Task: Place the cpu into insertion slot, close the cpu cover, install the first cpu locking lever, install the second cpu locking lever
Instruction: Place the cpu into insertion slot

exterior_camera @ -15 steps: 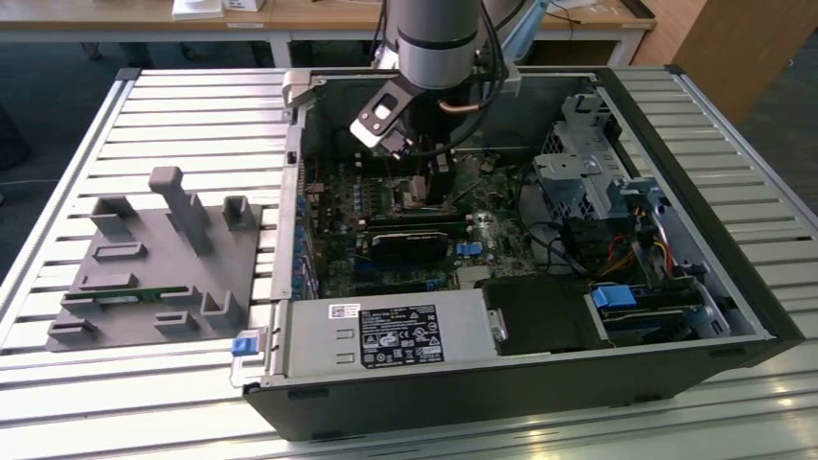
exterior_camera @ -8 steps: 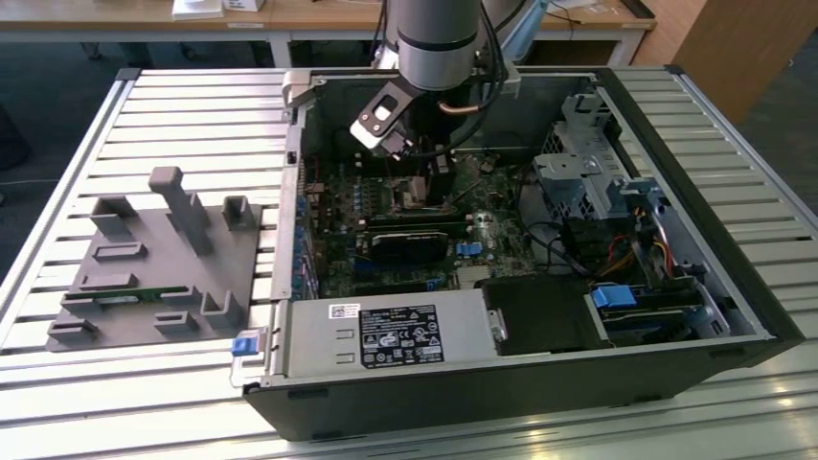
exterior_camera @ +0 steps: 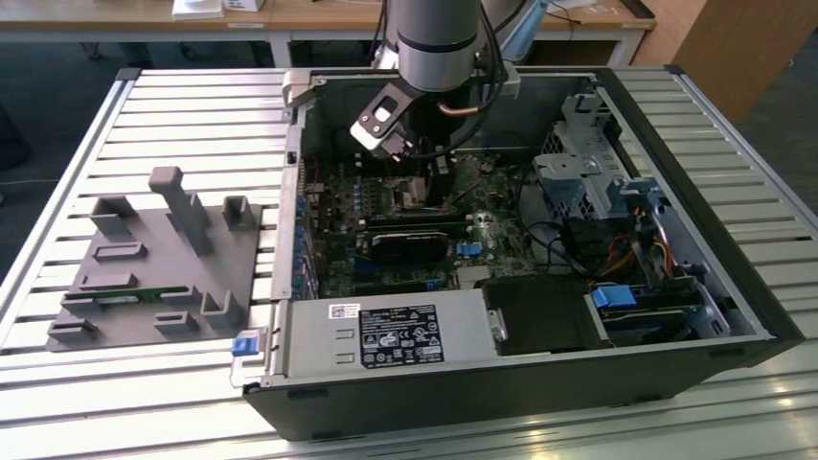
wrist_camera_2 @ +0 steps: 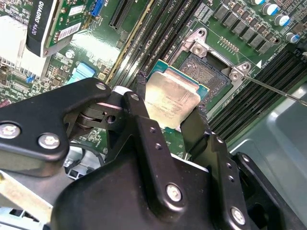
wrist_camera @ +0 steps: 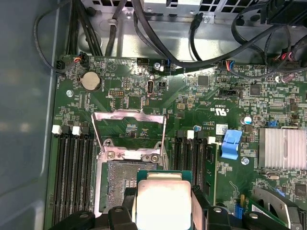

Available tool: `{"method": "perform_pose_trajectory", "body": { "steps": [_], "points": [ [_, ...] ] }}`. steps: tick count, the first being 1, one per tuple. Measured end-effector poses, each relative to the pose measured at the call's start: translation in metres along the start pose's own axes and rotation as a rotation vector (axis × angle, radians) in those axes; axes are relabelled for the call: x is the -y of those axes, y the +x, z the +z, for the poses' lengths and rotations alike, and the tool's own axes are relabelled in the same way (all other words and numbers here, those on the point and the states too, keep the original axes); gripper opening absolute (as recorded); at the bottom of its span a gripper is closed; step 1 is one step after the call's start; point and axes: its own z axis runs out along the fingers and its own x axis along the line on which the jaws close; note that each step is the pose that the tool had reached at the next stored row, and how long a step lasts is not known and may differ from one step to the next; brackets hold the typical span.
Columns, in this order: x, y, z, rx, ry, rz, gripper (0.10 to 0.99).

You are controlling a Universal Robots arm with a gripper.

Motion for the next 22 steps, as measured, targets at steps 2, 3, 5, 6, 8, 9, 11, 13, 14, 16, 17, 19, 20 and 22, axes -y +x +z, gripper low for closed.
{"method": "perform_pose_trajectory", "body": {
  "steps": [2,3,5,6,8,9,11,13,14,16,17,19,20,22],
  "points": [
    [0.0000,0.0000,0.0004,0.0000,0.000,0.000,0.541],
    [0.0001,0.0000,0.0007,0.0000,0.000,0.000,0.541],
    [0.0001,0.0000,0.0013,0.0000,0.000,0.000,0.541],
    [0.0001,0.0000,0.0015,0.0000,0.000,0.000,0.541],
    [0.0001,0.0000,0.0021,0.0000,0.000,0.000,0.541],
    [0.0001,0.0000,0.0024,0.0000,0.000,0.000,0.541],
    [0.0003,0.0010,0.0034,0.0002,-0.001,0.000,0.541],
    [0.0002,0.0037,0.0048,0.0001,-0.001,0.000,0.541],
    [0.0002,0.0060,0.0053,0.0001,-0.001,0.000,0.541],
    [0.0001,0.0114,0.0062,0.0005,-0.001,0.000,0.541],
    [0.0001,0.0141,0.0068,0.0009,-0.001,0.000,0.541],
    [0.0001,0.0163,0.0086,0.0006,-0.001,0.000,0.541],
    [0.0001,0.0164,0.0095,0.0005,-0.001,0.000,0.541],
    [0.0002,0.0164,0.0111,0.0008,-0.001,0.000,0.541]
  ]
}}
